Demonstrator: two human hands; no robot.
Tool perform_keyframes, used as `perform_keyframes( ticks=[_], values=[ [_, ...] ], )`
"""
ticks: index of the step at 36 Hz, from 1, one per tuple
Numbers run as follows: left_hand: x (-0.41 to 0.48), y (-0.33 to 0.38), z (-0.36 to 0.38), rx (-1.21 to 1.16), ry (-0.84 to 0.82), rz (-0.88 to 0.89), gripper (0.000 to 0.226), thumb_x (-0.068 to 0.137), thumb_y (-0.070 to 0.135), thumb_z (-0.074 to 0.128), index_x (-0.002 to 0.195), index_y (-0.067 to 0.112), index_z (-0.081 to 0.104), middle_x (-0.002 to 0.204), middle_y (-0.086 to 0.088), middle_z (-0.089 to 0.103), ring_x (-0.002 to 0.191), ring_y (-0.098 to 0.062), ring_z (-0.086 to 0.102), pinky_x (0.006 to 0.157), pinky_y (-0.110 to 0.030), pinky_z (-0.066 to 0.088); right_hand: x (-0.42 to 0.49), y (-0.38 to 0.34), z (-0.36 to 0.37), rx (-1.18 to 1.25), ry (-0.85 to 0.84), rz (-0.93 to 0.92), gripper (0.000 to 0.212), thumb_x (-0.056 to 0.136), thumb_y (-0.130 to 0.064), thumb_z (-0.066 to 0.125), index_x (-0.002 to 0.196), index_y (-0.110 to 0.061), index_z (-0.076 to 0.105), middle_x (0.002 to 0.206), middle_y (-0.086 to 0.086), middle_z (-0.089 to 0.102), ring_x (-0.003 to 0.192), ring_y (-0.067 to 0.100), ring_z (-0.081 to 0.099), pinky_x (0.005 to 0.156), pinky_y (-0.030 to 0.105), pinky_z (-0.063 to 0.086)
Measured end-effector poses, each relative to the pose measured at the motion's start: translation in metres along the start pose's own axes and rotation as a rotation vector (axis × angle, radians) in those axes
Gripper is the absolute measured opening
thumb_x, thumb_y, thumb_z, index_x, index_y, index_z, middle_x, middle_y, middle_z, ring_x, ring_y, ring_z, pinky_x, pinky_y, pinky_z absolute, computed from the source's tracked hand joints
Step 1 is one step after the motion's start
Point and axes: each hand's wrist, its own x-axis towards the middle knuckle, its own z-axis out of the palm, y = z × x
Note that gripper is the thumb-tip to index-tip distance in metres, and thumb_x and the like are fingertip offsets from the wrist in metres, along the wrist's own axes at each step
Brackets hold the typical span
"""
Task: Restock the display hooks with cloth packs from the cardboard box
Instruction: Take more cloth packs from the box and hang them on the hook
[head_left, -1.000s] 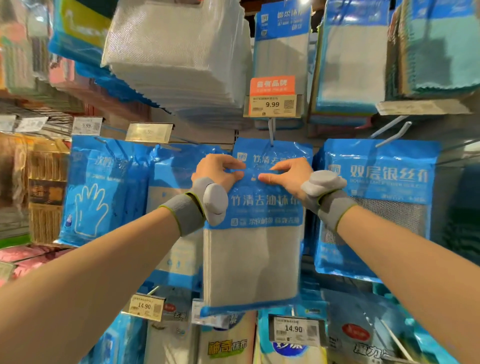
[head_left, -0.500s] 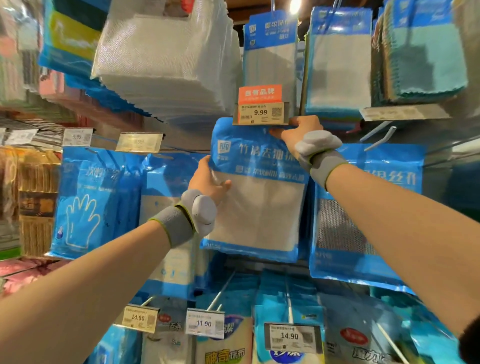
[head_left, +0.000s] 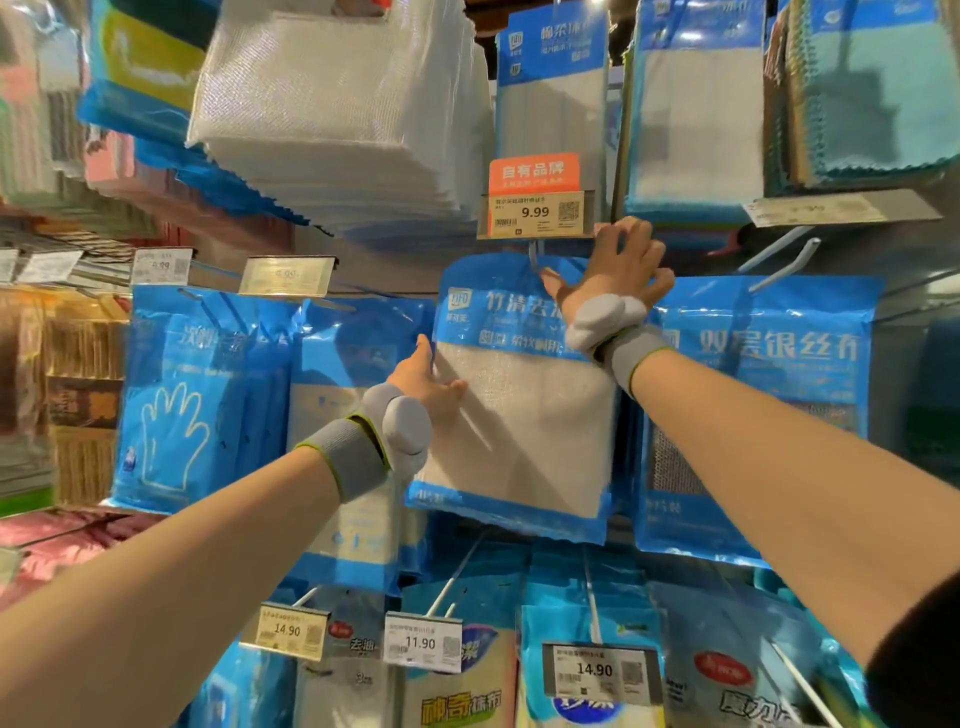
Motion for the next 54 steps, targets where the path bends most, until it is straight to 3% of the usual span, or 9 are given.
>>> perform_keyframes(
  ticks=[6,10,17,27,31,37,43,51,54],
  values=[
    [-0.002,-0.017,0.006,0.014,0.077,-0.053,0.068,0.089,0.026,0.059,0.147,0.010,0.026,0.149,-0.008,0.036,0.136,-0.025,0.037,0.108,-0.032,0.031,-0.057,0.026,0.036,0.046,0.064,-0.355,0.050,0.074,-0.038,0.072,0.120,-0.029,0.055,0.142,0.003,0.039,0.136,0.024,0.019,0.113,0.052,0.001],
    [-0.008,-0.025,0.017,-0.068,0.092,-0.082,0.051,0.089,0.017,0.056,0.138,0.008,0.043,0.133,-0.012,0.053,0.105,-0.022,0.055,0.078,-0.020,0.037,-0.076,0.048,0.049,-0.124,-0.171,-0.455,0.061,0.081,-0.048,0.063,0.136,-0.041,0.039,0.156,-0.004,0.015,0.146,0.023,-0.005,0.111,0.054,-0.015],
    [-0.019,-0.039,0.039,-0.223,0.101,-0.155,0.037,0.088,0.009,0.052,0.125,0.008,0.057,0.119,-0.012,0.062,0.105,-0.029,0.060,0.085,-0.028,0.046,-0.064,0.059,0.068,-0.108,-0.478,-0.317,0.065,0.088,-0.039,0.056,0.142,-0.048,0.022,0.157,-0.015,-0.014,0.145,0.018,-0.019,0.117,0.051,-0.005],
    [-0.034,-0.053,0.064,-0.356,0.033,-0.178,0.033,0.088,0.008,0.055,0.121,0.010,0.055,0.103,-0.008,0.058,0.079,-0.021,0.059,0.059,-0.020,0.042,-0.059,0.067,0.075,-0.168,-0.565,-0.331,0.070,0.090,-0.032,0.052,0.145,-0.049,0.012,0.156,-0.013,-0.021,0.144,0.021,-0.024,0.114,0.056,-0.009],
    [-0.044,-0.053,0.070,-0.419,0.023,-0.203,0.029,0.091,0.009,0.049,0.120,0.008,0.055,0.094,-0.012,0.065,0.061,-0.010,0.057,0.050,-0.016,0.041,-0.064,0.059,0.063,-0.156,-0.492,-0.342,0.051,0.090,-0.033,0.048,0.140,-0.039,0.037,0.159,-0.004,-0.002,0.147,0.023,-0.010,0.117,0.050,-0.003],
    [-0.083,-0.044,0.097,-0.483,-0.013,-0.235,0.028,0.096,0.010,0.043,0.121,0.004,0.054,0.071,0.000,0.057,0.036,0.005,0.054,0.034,-0.004,0.035,-0.133,0.060,0.026,0.432,-0.544,0.147,0.036,0.094,-0.021,0.051,0.129,-0.018,0.053,0.121,0.006,0.053,0.107,0.022,0.053,0.085,0.022,0.045],
    [-0.142,-0.032,0.141,-0.536,-0.075,-0.275,0.024,0.097,0.011,0.042,0.112,0.007,0.059,0.067,0.001,0.056,0.032,0.005,0.051,0.033,-0.006,0.034,-0.226,0.098,-0.003,0.713,-0.349,0.615,0.017,0.084,-0.015,0.056,0.098,-0.024,0.059,0.080,-0.001,0.060,0.086,0.031,0.063,0.083,0.041,0.052],
    [-0.250,-0.035,0.240,-0.601,-0.391,-0.382,0.018,0.095,0.018,0.050,0.078,0.020,0.055,0.048,0.007,0.061,0.032,0.002,0.050,0.035,-0.011,0.035,-0.355,0.210,-0.056,0.612,-0.222,1.090,0.012,0.079,-0.004,0.055,0.079,-0.016,0.056,0.085,0.013,0.056,0.065,0.022,0.048,0.060,0.030,0.042],
    [-0.292,-0.032,0.280,-0.573,-0.532,-0.412,0.023,0.096,0.016,0.049,0.074,0.019,0.053,0.053,0.004,0.059,0.028,0.003,0.048,0.032,-0.010,0.033,-0.407,0.253,-0.076,0.461,-0.285,1.184,0.018,0.083,-0.007,0.054,0.097,-0.008,0.065,0.094,0.015,0.061,0.078,0.024,0.052,0.073,0.038,0.048]
  ],
)
